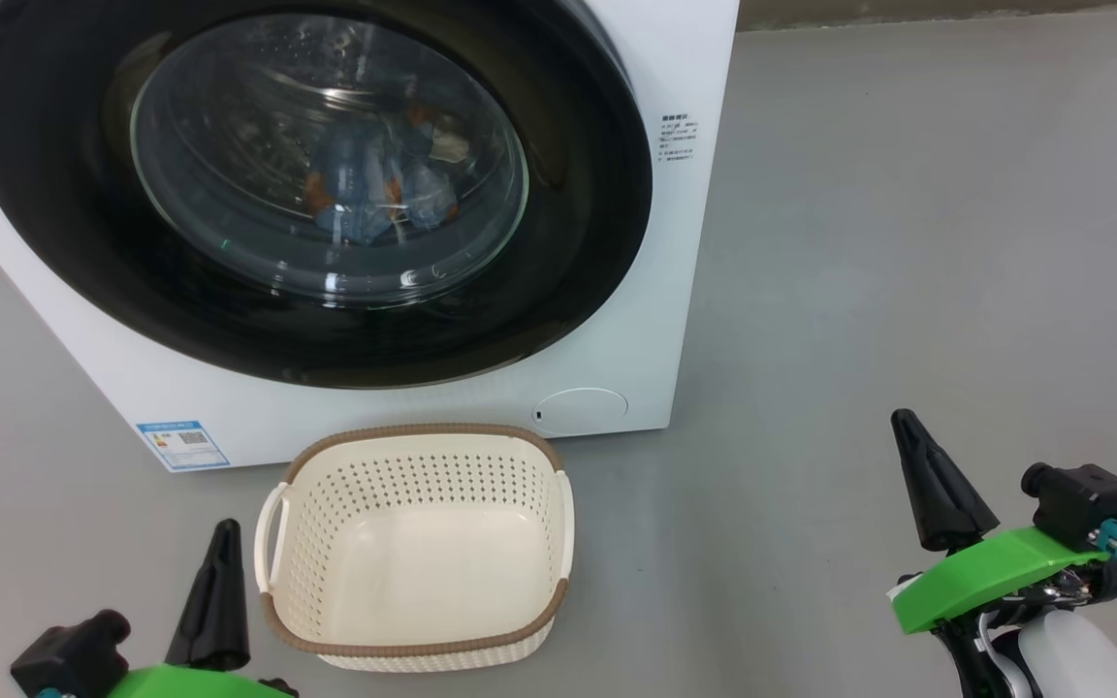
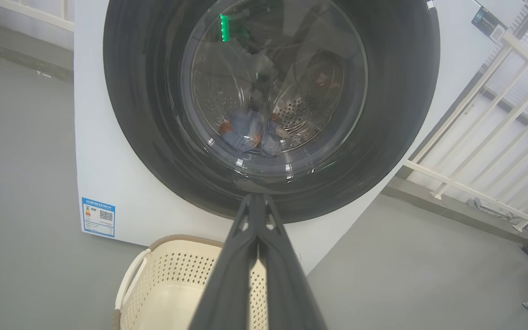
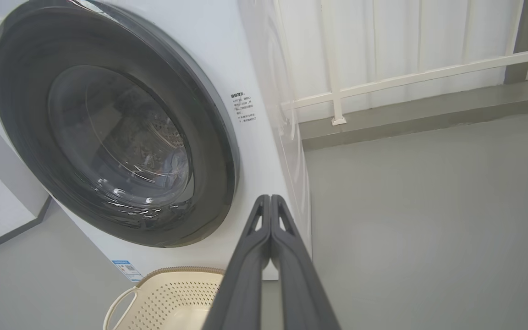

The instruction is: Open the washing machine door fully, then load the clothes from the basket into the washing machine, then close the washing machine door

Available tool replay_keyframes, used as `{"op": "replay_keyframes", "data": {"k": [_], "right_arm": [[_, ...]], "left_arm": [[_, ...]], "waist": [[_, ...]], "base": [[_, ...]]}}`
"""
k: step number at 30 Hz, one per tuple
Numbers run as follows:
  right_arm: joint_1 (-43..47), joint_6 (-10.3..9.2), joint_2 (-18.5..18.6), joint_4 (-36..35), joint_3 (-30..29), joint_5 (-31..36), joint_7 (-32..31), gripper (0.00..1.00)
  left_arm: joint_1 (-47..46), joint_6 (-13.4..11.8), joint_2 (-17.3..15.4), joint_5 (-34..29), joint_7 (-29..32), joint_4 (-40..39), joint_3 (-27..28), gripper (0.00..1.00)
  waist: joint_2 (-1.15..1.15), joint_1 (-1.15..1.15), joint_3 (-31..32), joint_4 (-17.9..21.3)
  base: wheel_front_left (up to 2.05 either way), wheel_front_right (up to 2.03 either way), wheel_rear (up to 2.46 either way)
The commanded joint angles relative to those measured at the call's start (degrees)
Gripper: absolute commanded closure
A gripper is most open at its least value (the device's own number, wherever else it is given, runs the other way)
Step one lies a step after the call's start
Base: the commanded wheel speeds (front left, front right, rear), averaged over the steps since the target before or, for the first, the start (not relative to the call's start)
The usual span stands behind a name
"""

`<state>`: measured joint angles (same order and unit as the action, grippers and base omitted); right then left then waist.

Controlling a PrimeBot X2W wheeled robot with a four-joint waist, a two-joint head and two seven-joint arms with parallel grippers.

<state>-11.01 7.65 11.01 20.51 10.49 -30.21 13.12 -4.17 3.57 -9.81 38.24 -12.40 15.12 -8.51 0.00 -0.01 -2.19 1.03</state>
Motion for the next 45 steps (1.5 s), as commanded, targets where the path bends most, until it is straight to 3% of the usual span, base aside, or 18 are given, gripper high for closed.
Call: {"op": "replay_keyframes", "data": {"k": [1,45], "right_arm": [[-1.48,-0.02,0.51,-1.65,-1.08,-1.66,-0.34,1.0],[0.82,-0.07,-2.7,-3.39,-7.09,-25.14,-7.67,1.0]], "left_arm": [[-1.33,0.26,-0.68,1.32,0.21,-1.28,1.05,1.0],[-1.78,1.68,2.26,21.66,7.46,-0.95,6.49,1.0]], "waist": [[0.0,0.0,0.0,-0.01],[0.0,0.01,0.82,-0.41]], "base": [[0.0,0.0,0.0],[0.0,0.0,0.0]]}}
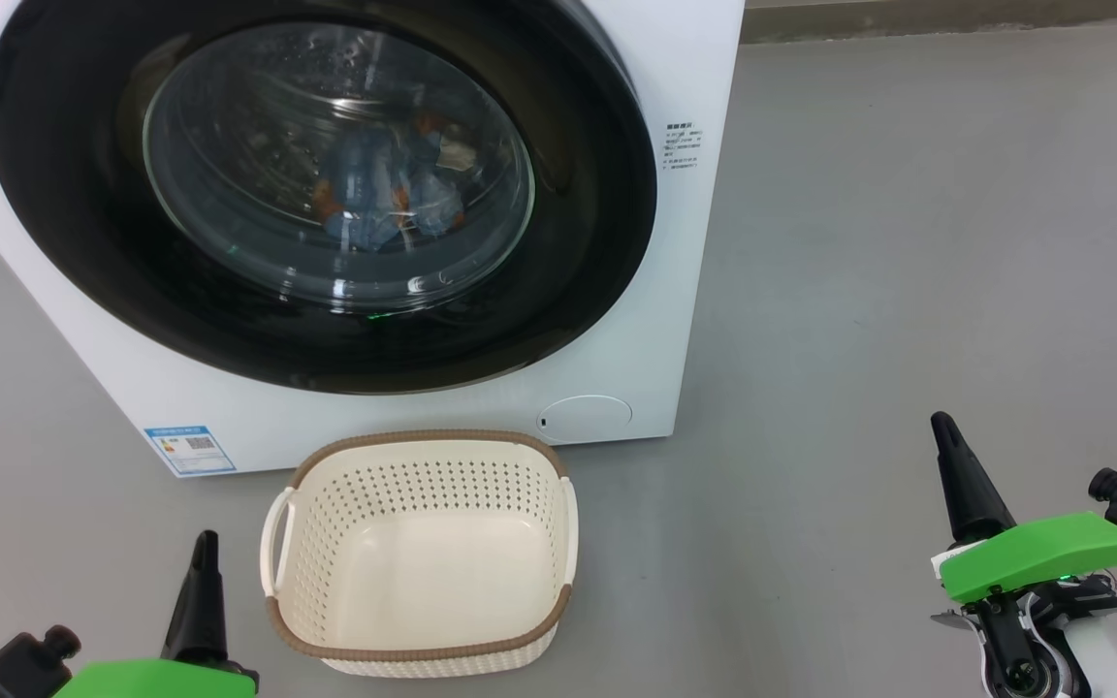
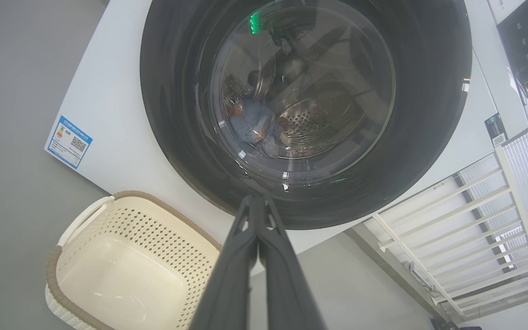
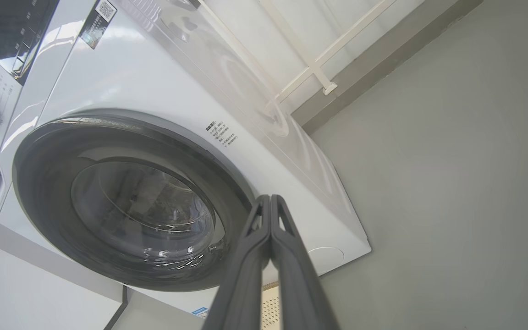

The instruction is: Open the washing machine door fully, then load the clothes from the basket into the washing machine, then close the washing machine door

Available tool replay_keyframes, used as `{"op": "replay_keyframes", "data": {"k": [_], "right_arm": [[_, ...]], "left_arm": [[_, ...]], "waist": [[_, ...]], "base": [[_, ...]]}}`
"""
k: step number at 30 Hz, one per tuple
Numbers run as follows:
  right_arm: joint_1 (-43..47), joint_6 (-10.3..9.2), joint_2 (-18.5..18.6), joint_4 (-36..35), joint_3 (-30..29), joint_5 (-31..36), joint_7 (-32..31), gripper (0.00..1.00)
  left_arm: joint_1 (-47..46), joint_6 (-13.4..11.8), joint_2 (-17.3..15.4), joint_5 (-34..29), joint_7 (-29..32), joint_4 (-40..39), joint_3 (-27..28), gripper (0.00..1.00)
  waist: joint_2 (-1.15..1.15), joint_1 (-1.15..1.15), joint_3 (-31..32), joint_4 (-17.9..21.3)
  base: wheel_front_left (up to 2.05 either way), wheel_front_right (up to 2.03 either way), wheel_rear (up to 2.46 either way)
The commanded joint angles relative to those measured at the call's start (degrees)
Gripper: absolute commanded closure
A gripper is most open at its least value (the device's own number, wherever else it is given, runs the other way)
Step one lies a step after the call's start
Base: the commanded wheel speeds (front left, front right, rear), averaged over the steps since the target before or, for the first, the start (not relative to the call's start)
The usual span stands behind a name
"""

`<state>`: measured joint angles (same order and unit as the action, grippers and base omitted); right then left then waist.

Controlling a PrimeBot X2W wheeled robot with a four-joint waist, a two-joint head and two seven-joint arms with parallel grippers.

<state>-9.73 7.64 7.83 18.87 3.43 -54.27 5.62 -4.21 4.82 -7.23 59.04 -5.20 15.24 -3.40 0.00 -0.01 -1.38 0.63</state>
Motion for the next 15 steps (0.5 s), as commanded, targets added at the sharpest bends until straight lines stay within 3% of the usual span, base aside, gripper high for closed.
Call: {"op": "replay_keyframes", "data": {"k": [1,15], "right_arm": [[-0.41,-0.06,0.41,-1.8,-0.18,-1.61,-0.33,1.0],[0.34,-0.08,-0.63,-2.37,-2.12,-9.07,-2.69,1.0]], "left_arm": [[-1.75,0.46,-0.25,1.33,0.43,-1.07,1.51,1.0],[-1.88,0.92,0.69,7.81,2.74,-0.98,3.25,1.0]], "waist": [[0.0,0.0,0.03,-0.02],[0.0,0.0,0.29,-0.14]], "base": [[0.0,0.0,0.0],[0.0,0.0,0.0]]}}
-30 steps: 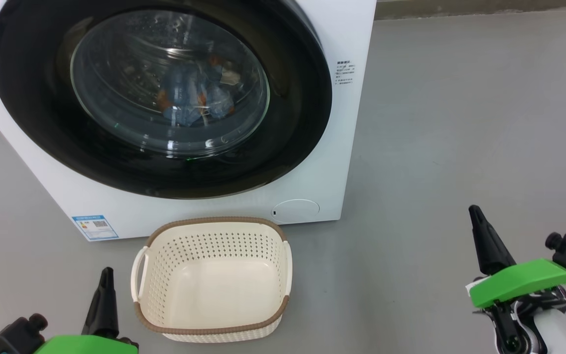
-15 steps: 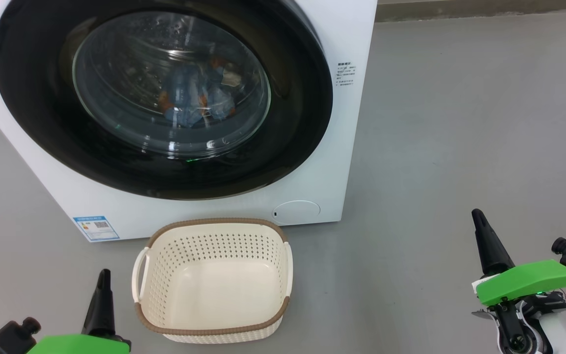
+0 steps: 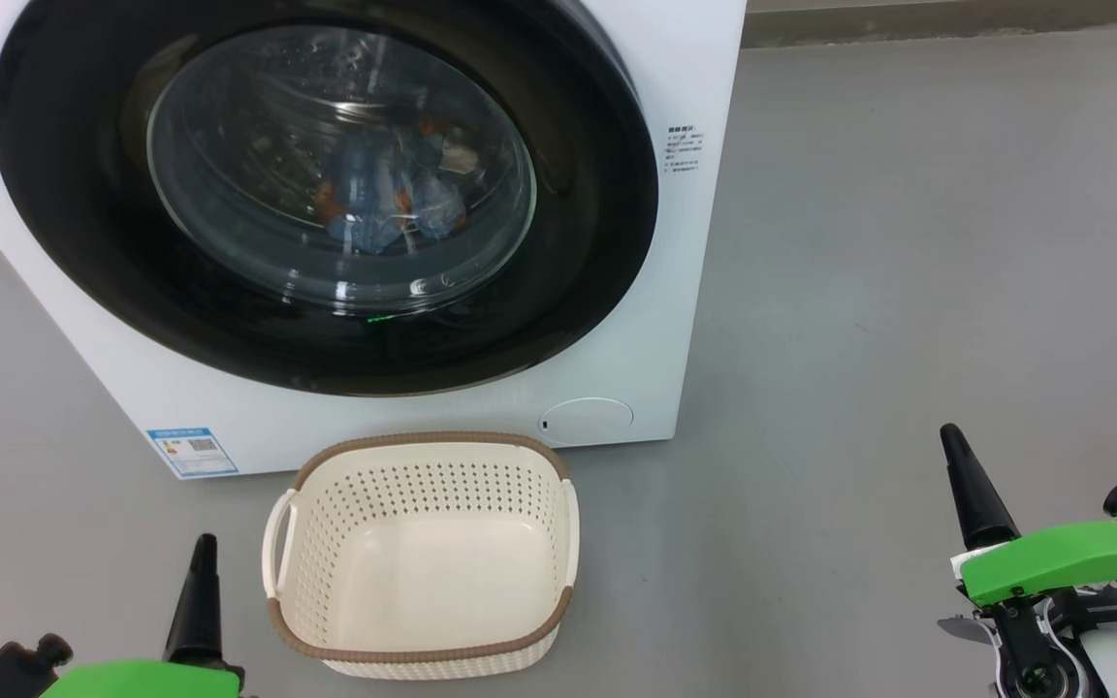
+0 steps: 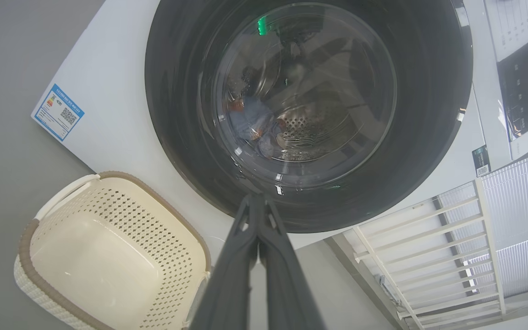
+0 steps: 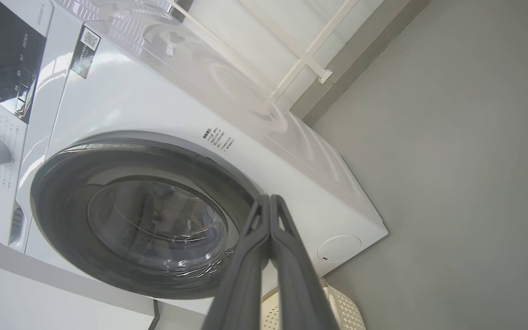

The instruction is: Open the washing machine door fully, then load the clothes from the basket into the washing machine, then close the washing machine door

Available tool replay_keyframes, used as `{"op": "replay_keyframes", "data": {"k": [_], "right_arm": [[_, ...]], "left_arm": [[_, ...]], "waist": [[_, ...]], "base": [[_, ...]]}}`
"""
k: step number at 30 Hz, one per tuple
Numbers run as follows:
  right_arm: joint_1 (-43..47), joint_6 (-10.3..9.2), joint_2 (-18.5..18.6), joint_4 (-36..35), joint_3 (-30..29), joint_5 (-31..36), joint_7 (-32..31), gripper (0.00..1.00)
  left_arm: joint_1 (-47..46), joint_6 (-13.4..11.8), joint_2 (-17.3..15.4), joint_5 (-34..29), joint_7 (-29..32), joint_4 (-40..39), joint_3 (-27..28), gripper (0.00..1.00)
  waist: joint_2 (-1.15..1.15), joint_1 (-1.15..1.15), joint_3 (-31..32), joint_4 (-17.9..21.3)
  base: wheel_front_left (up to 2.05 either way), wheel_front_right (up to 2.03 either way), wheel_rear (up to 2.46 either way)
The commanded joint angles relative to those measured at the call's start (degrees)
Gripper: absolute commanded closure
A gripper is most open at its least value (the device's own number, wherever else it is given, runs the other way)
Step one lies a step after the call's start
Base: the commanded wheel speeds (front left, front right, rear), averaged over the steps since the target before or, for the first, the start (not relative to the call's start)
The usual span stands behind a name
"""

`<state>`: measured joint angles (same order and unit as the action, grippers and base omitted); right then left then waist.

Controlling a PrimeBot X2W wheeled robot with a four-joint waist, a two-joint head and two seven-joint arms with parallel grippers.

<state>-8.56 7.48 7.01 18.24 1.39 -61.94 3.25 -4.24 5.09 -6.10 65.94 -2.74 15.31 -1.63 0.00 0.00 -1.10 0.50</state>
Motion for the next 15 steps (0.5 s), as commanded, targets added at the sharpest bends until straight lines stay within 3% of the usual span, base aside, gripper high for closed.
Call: {"op": "replay_keyframes", "data": {"k": [1,15], "right_arm": [[-0.78,0.08,0.11,-1.78,-0.21,-1.94,-0.49,1.0],[-0.03,0.06,-0.94,-2.35,-2.16,-9.38,-2.85,1.0]], "left_arm": [[-1.86,0.67,-0.37,1.38,0.45,-1.04,1.6,1.0],[-1.98,1.12,0.57,7.84,2.76,-1.03,3.34,1.0]], "waist": [[0.0,0.0,0.03,-0.02],[0.0,0.0,0.3,-0.14]], "base": [[0.0,0.0,0.0],[0.0,0.0,0.0]]}}
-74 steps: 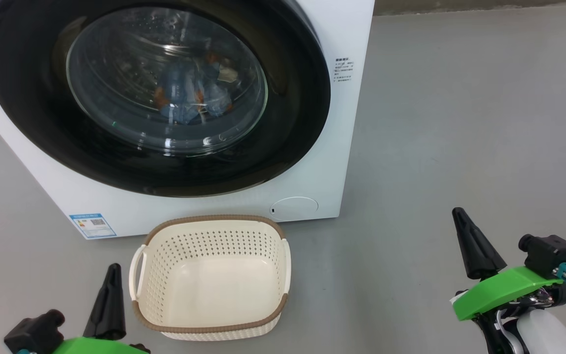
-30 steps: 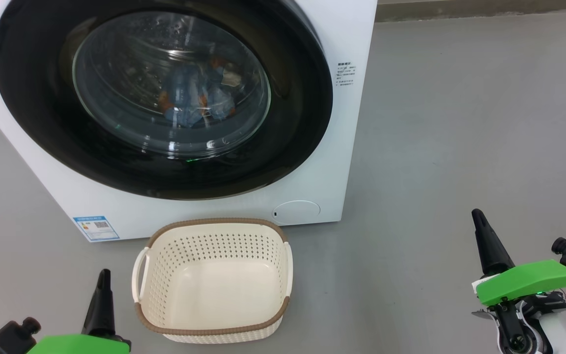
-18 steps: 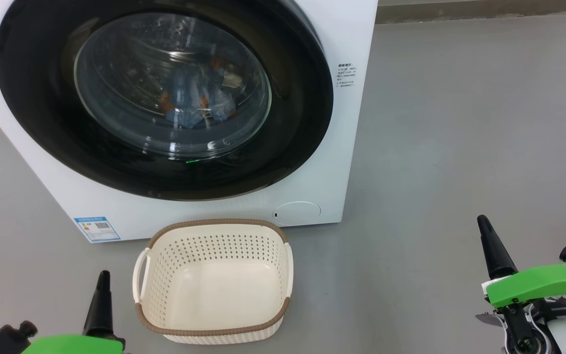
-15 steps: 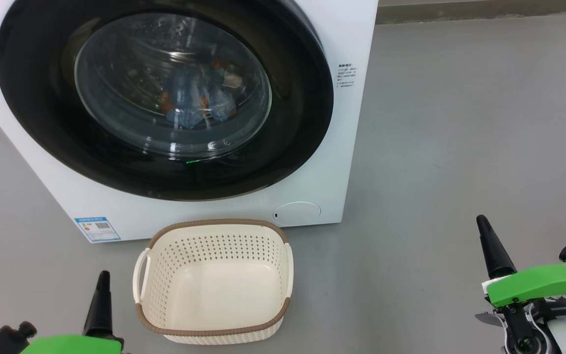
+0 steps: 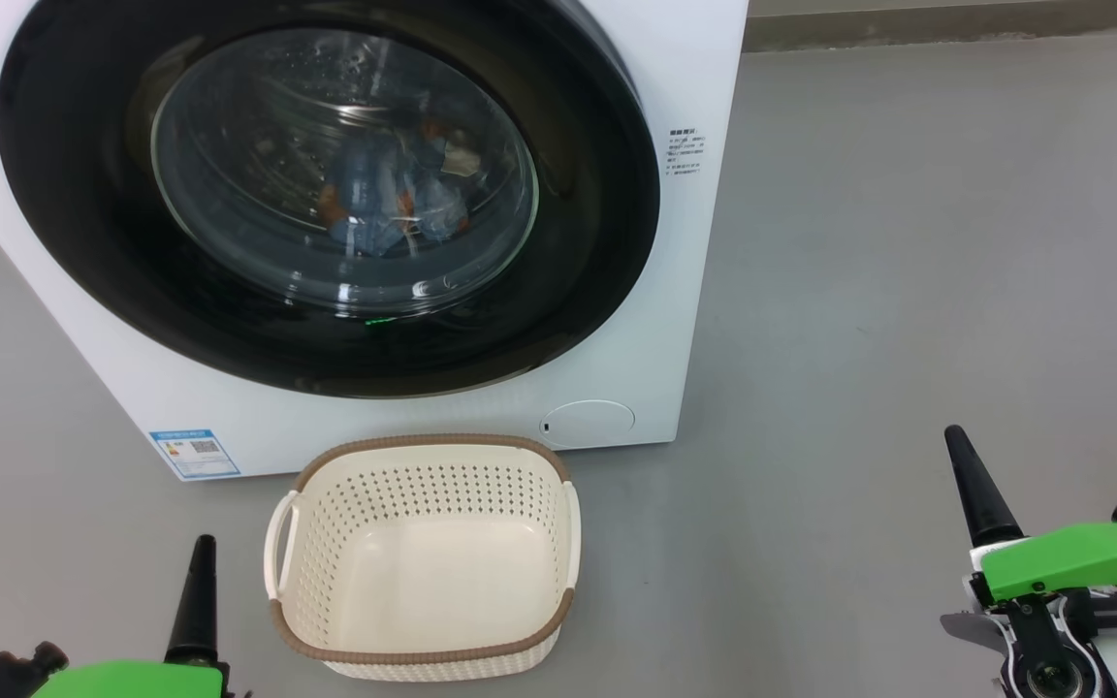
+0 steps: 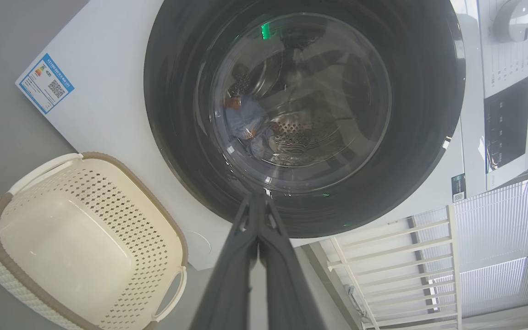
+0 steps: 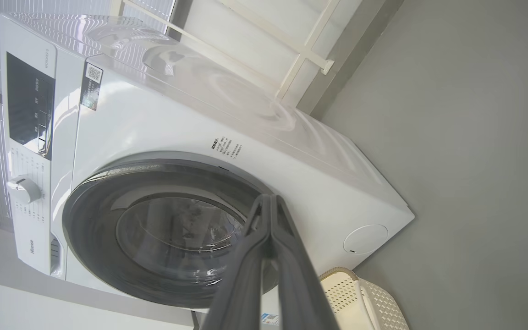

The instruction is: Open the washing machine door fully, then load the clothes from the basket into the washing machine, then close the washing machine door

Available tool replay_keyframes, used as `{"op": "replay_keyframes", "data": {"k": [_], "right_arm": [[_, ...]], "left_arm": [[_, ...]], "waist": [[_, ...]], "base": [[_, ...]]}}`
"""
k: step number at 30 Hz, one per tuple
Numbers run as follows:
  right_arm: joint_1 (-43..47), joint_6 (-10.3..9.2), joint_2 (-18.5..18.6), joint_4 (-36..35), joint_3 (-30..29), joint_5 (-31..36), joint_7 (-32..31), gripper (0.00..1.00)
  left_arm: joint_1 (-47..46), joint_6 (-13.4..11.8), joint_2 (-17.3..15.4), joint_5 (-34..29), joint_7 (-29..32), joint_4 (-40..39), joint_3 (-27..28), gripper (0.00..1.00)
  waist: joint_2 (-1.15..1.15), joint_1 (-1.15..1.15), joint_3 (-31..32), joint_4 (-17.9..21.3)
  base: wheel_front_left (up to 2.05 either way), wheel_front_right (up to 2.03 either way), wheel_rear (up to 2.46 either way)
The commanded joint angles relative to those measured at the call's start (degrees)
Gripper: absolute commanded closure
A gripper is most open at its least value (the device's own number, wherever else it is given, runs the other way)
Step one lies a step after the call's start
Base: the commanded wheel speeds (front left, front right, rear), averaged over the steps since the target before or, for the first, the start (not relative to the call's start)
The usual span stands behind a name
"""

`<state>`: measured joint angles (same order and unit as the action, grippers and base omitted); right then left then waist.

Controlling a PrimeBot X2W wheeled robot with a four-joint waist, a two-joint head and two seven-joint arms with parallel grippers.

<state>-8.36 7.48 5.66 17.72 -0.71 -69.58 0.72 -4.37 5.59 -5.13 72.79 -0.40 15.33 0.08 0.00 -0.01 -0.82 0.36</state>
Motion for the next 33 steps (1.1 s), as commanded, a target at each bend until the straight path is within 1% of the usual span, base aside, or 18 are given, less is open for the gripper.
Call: {"op": "replay_keyframes", "data": {"k": [1,33], "right_arm": [[-0.23,0.06,0.41,-1.82,-0.07,-1.73,-0.32,1.0],[1.52,0.02,-2.08,-3.16,-4.69,-19.26,-5.92,1.0]], "left_arm": [[-1.85,0.63,-0.41,0.99,0.42,-1.05,1.63,1.0],[-2.12,1.69,1.8,16.26,5.87,-0.97,5.72,1.0]], "waist": [[0.0,0.0,0.02,-0.01],[0.0,0.0,0.64,-0.3]], "base": [[0.0,0.0,0.0],[0.0,0.0,0.0]]}}
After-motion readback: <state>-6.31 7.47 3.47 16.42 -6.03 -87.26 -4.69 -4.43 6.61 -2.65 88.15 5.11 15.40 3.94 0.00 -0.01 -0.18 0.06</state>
